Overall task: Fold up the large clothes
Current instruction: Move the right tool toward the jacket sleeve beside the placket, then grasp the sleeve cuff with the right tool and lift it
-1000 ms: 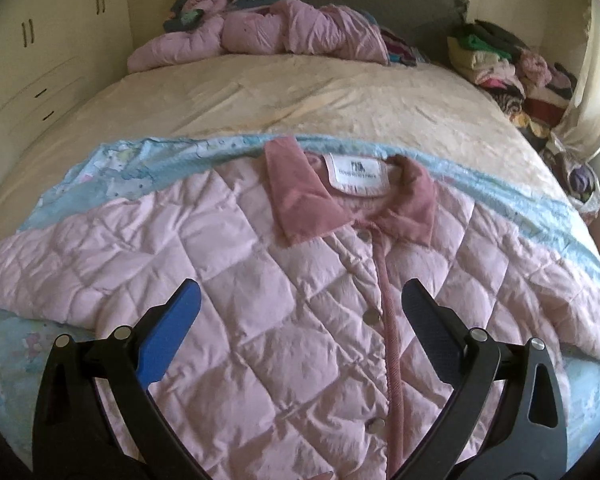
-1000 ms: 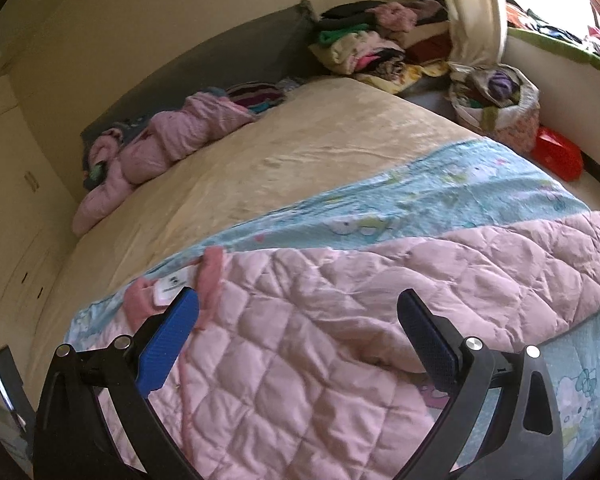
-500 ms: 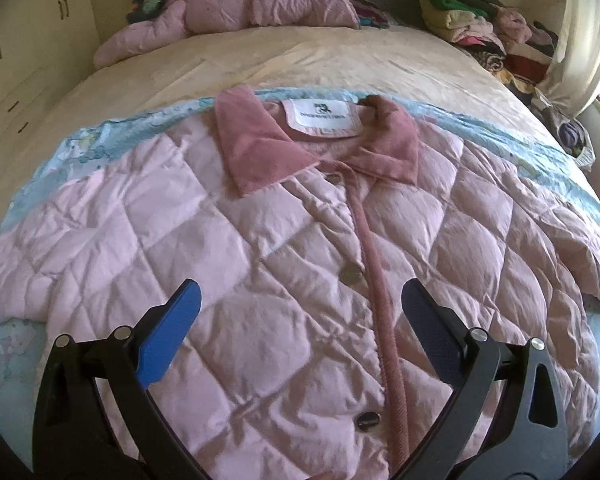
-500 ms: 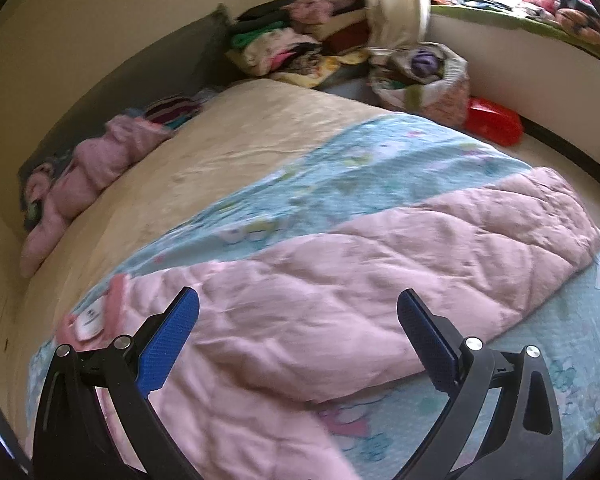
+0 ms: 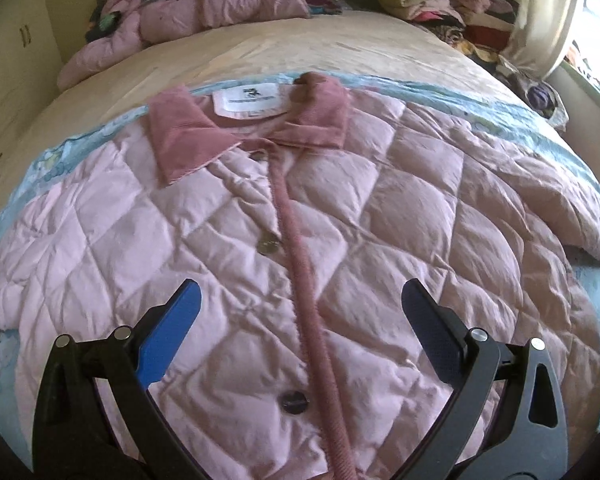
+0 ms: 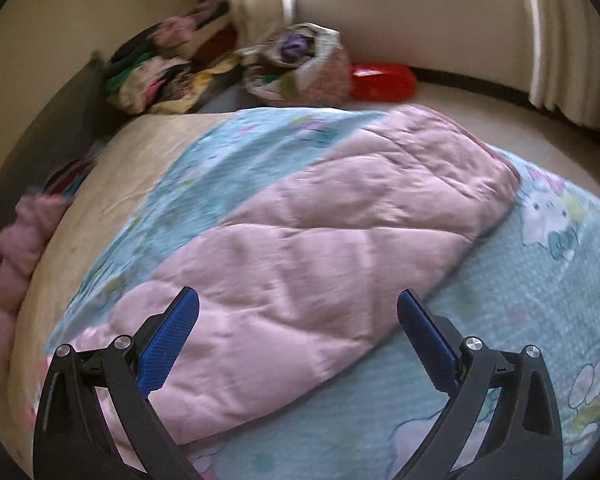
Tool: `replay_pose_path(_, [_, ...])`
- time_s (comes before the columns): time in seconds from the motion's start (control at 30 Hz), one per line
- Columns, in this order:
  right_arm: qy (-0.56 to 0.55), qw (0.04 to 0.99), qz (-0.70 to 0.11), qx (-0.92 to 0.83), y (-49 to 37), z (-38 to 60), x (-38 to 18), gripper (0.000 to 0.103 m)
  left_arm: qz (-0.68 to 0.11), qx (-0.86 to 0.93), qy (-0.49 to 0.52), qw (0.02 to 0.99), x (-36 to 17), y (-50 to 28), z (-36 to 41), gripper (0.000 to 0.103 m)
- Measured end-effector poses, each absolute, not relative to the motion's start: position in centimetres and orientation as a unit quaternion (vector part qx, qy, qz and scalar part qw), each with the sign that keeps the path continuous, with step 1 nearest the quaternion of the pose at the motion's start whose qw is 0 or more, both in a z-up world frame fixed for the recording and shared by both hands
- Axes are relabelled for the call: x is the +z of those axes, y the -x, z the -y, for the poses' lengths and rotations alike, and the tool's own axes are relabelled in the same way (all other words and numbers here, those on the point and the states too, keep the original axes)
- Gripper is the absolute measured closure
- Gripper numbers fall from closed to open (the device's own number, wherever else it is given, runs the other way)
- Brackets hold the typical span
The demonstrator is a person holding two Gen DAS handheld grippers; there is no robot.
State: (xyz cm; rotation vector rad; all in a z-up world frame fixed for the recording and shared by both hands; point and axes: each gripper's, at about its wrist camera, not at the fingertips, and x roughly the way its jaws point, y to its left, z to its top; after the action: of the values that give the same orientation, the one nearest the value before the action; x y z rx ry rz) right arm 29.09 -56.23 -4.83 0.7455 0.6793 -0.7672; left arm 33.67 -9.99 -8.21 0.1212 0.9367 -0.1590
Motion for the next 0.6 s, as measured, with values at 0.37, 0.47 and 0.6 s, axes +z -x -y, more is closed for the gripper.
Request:
replay_pose_path(0.37, [-0.432,0.754,-0.305,-0.389,-27.2,62.1,-9.1,0.004,-0.445,-0.100,-0.093,0.885,-9.5,-32.6,12.1,0.009])
replay_pose_path(0.47, [-0.445,0.760,-0.281,-0.382,-27.0,63.4,-9.6,0.011,-0.431,-0.067,-0.097,0.895,-8.7,-33.2,10.5,0.009])
replay_pose_path(0.6, [-0.451,0.766,-0.265,-0.373,-26.8,64.3,-9.5,0.035,-0.421,-0.051,-0.068,0.903,-7.1,-33.8,7.9,0.009])
